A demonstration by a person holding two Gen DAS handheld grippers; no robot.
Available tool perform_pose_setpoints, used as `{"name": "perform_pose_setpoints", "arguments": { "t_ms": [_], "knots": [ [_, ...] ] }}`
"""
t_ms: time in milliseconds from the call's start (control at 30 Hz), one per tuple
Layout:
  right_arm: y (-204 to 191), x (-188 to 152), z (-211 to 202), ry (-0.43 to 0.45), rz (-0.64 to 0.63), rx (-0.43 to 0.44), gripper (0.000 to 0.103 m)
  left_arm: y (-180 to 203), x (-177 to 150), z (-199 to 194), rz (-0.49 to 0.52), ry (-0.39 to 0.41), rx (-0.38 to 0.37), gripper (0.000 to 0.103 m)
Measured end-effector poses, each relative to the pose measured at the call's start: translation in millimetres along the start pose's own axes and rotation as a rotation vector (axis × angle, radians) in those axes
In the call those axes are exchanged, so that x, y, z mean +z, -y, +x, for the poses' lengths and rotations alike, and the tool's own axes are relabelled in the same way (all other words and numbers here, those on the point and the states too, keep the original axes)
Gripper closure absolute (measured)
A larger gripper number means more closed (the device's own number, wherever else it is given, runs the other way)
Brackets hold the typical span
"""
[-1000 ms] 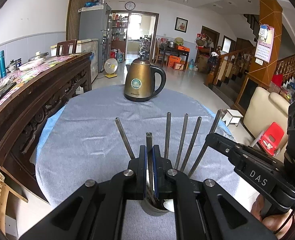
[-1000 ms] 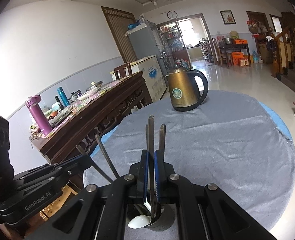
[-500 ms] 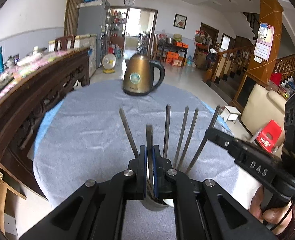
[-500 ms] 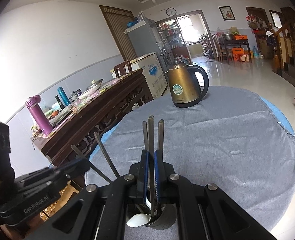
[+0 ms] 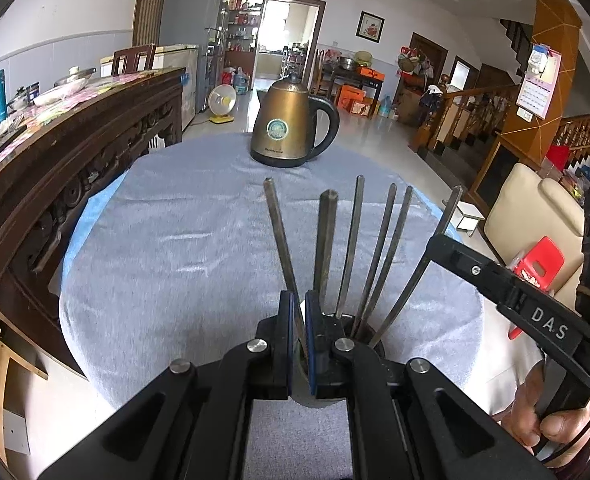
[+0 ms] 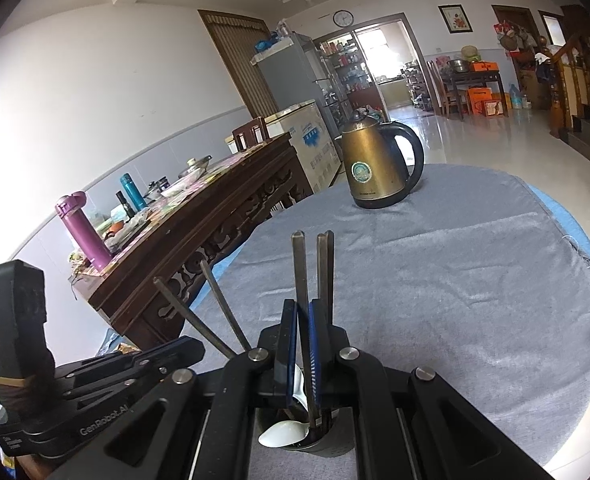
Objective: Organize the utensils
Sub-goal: 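Lower the chopsticks into the grey cup and push them down with both tools, then open both tools and withdraw them upward from the grey cup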
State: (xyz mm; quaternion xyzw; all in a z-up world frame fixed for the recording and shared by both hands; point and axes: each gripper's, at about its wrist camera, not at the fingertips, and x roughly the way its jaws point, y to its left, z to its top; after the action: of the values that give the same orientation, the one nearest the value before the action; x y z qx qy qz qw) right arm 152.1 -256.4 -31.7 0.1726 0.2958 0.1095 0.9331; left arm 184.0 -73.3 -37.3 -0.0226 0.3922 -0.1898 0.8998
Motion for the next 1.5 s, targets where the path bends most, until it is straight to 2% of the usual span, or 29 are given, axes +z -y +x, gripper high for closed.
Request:
{"name": "perform_pose_setpoints", "arguments": {
  "t_ms": [633,1233,1433,1467,1500],
  "knots": [
    [0.3,-2.0,13.6,-0.030,0.011,0.020,0.096,-3.2,1.6,13.2,-0.004,-0.026,-0.012,0.098],
    [13.8,-3.6,23.7,-0.045,0.051,-0.005,0.096,-2.1,6.9,28.7,-0.005,-0.047,-0.022,0.098],
    [23.1,-5.0,23.5,-0.065,0.124,0.046,0.092,-6.7,8.3,30.7,-0.024,-0.065,-0.040,0.098],
    [22.4,-4.5,21.9,-0.060,0.118,0.048,0.086,-6.7,8.5,29.9,-0.024,-0.066,-0.047,0.098],
    [20.4,-4.0,20.0,-0.053,0.110,0.051,0.072,-7.1,8.8,28.9,-0.026,-0.066,-0.052,0.098]
  ]
}}
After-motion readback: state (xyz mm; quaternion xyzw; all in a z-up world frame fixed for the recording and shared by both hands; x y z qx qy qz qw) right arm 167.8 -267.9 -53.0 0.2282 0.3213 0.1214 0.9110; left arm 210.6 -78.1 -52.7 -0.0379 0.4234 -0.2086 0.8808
